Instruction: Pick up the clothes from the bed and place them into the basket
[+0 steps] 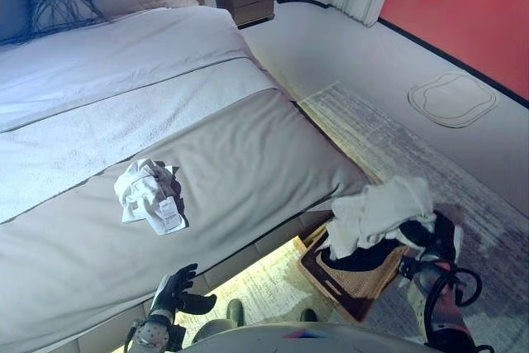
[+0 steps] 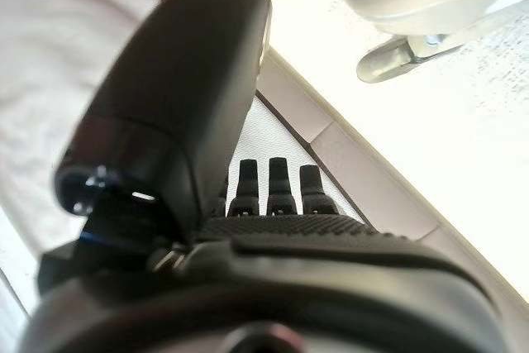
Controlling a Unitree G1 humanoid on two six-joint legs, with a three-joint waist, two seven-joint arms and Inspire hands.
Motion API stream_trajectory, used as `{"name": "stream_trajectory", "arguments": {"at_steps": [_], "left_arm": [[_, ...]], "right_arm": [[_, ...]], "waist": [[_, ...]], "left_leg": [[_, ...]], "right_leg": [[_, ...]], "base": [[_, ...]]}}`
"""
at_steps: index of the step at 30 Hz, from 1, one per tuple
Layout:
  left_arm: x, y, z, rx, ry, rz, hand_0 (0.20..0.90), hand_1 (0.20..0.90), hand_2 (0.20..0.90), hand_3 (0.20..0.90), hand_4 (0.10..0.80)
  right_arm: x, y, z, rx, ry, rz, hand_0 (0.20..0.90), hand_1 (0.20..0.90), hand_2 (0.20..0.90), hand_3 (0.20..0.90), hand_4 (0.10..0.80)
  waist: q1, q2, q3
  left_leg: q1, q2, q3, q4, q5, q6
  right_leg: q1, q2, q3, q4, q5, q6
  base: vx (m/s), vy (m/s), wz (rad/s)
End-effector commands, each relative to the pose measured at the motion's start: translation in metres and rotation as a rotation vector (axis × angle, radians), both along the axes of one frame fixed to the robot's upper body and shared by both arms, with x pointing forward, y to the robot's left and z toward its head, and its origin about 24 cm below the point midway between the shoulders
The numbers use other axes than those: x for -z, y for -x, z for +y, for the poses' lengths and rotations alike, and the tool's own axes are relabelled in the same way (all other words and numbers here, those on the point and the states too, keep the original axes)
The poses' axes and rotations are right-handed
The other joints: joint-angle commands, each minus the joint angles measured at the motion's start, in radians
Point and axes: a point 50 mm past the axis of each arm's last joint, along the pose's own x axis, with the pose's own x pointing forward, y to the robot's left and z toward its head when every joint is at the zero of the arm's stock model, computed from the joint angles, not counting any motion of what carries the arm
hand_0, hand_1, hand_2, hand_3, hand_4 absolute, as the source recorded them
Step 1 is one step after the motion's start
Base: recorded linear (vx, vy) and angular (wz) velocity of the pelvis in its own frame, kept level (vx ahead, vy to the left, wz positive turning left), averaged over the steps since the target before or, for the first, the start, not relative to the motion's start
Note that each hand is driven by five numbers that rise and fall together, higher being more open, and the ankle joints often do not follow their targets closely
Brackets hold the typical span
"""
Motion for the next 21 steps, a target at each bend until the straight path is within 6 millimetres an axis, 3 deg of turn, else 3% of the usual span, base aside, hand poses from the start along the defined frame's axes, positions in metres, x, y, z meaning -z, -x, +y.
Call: {"name": "stream_trajectory", "arguments": {"at_steps": [1, 9, 12, 13, 21], "left_arm": [[-0.007, -0.020, 0.013, 0.071, -0.056, -0.035, 0.900, 0.900, 0.900, 0.900, 0.800], [-0.007, -0.025, 0.010, 0.138, -0.050, -0.037, 0.900, 0.900, 0.900, 0.900, 0.800], [-0.007, -0.026, 0.009, 0.155, -0.051, -0.035, 0.900, 0.900, 0.900, 0.900, 0.800], [-0.008, -0.026, 0.011, 0.157, -0.051, -0.035, 0.900, 0.900, 0.900, 0.900, 0.800], [-0.010, -0.024, 0.020, 0.173, -0.062, -0.020, 0.900, 0.900, 0.900, 0.900, 0.800]], "right_arm": [[-0.032, -0.031, -0.016, 0.077, 0.069, -0.214, 0.300, 0.300, 0.300, 0.200, 0.100], [0.027, 0.005, -0.007, 0.105, -0.138, 0.087, 0.300, 0.300, 0.300, 0.200, 0.100], [0.034, 0.012, -0.007, 0.103, -0.140, 0.148, 0.300, 0.300, 0.300, 0.200, 0.100], [0.037, 0.015, -0.007, 0.099, -0.163, 0.180, 0.900, 0.900, 0.900, 0.900, 0.800], [0.036, 0.017, -0.017, 0.076, -0.194, 0.173, 0.900, 0.900, 0.900, 0.900, 0.800]], "waist": [[0.041, 0.011, -0.038], [0.075, 0.017, -0.046], [0.085, 0.019, -0.049], [0.089, 0.019, -0.049], [0.100, 0.024, -0.055]], "left_leg": [[-0.015, 0.061, 0.047, 0.006, -0.038, -0.015], [-0.015, 0.065, 0.034, 0.006, -0.036, -0.017], [-0.013, 0.066, 0.030, 0.006, -0.035, -0.017], [-0.011, 0.066, 0.028, 0.006, -0.036, -0.017], [-0.014, 0.065, 0.023, 0.006, -0.033, -0.017]], "right_leg": [[-0.030, -0.056, -0.033, 0.004, 0.077, 0.067], [-0.023, -0.057, -0.048, 0.004, 0.074, 0.066], [-0.019, -0.057, -0.049, 0.004, 0.073, 0.066], [-0.018, -0.057, -0.051, 0.004, 0.072, 0.066], [-0.020, -0.056, -0.053, 0.004, 0.072, 0.066]], "base": [[0.000, 0.000, 0.00], [-0.002, -0.015, 0.02], [0.004, -0.010, 0.00], [0.020, -0.024, 0.05], [0.005, -0.010, 0.04]]}}
